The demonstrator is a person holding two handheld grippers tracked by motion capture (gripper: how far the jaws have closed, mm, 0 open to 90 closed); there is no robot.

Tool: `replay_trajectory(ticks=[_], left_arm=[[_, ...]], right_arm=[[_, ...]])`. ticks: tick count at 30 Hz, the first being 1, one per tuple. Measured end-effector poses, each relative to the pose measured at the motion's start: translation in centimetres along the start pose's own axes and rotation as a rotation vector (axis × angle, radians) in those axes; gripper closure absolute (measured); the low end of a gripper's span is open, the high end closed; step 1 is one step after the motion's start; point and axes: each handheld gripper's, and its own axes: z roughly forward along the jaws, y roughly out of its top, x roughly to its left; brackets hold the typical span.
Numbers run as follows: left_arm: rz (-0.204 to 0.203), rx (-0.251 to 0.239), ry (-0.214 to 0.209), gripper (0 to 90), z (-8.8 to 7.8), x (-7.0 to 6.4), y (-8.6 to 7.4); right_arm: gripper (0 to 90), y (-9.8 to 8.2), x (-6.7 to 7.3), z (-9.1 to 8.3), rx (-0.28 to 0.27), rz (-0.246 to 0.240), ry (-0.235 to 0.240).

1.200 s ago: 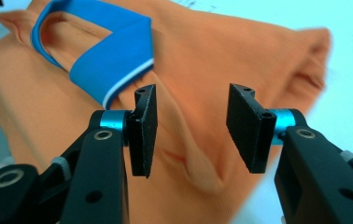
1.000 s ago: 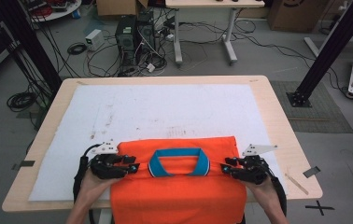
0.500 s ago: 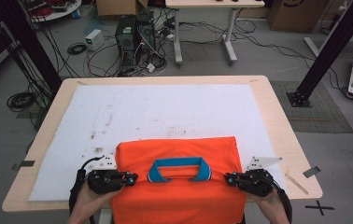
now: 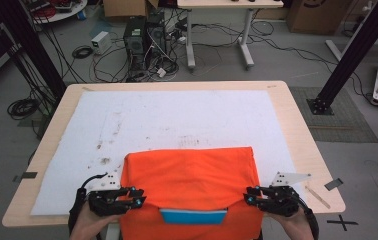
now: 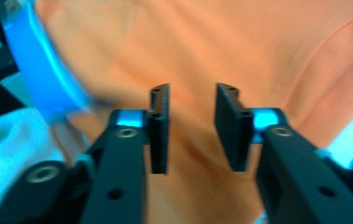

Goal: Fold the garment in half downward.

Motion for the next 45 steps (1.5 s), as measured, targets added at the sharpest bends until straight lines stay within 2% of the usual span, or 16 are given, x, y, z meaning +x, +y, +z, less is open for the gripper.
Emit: replay_trajectory(ticks=[2,3,5,7,9,11,15,18,22,23,27,32,36,39,42,45], left_arm=[[0.006,-0.038,0.067,58.9,-0.7,0.6,0.7],[0.004,-0.045,0.093,57.7,-0.9,0.9,1.0],[0.005,-0.061,0.163,52.6,-1.3,1.7,1.6],[0.001,-0.065,0.197,50.1,-1.5,2.7,2.3],[-0.003,-0.058,0.215,47.3,-1.5,4.0,3.0],[-0.018,-0.031,0.217,40.6,-1.2,5.6,3.6],[-0.028,-0.021,0.213,37.1,-0.5,7.6,4.4],[-0.062,-0.035,0.217,34.6,0.0,8.9,4.6],[-0.079,0.008,0.198,32.1,0.9,10.2,4.2],[-0.093,0.018,0.196,31.9,1.1,10.3,4.1],[-0.084,0.052,0.182,31.8,1.8,10.7,3.6],[-0.109,0.108,0.166,33.2,2.7,11.3,2.5],[-0.110,0.125,0.169,35.9,2.9,11.5,1.9],[-0.093,0.132,0.172,43.0,2.9,11.3,2.0],[-0.073,0.143,0.175,51.2,3.0,11.0,2.0],[-0.054,0.156,0.176,60.1,3.2,10.7,2.1]], right_arm=[[54.9,0.3,-0.3,-0.2,-0.021,0.009,-0.021],[49.4,0.6,-0.6,-0.3,-0.037,0.014,-0.050],[46.3,0.9,-1.0,-0.3,-0.052,0.034,-0.081],[39.8,1.4,-1.7,-0.3,-0.077,0.043,-0.112],[38.3,1.9,-2.2,-0.2,-0.078,0.050,-0.137],[33.8,2.5,-2.7,0.0,-0.081,0.059,-0.152],[31.6,3.8,-3.9,0.5,-0.083,0.054,-0.203],[29.0,4.9,-5.1,1.1,-0.077,0.069,-0.212],[26.8,6.7,-6.1,2.0,-0.059,0.057,-0.257],[26.8,7.0,-6.3,2.2,-0.056,0.047,-0.263],[26.9,8.1,-7.2,3.1,-0.026,0.056,-0.258],[27.9,8.0,-8.3,4.1,0.010,0.078,-0.281],[32.1,7.7,-8.5,5.0,0.051,0.055,-0.281],[36.2,7.5,-8.5,5.6,0.093,0.049,-0.272],[40.4,7.4,-8.5,5.8,0.095,0.042,-0.266],[49.0,7.3,-8.3,5.8,0.098,0.039,-0.254]])
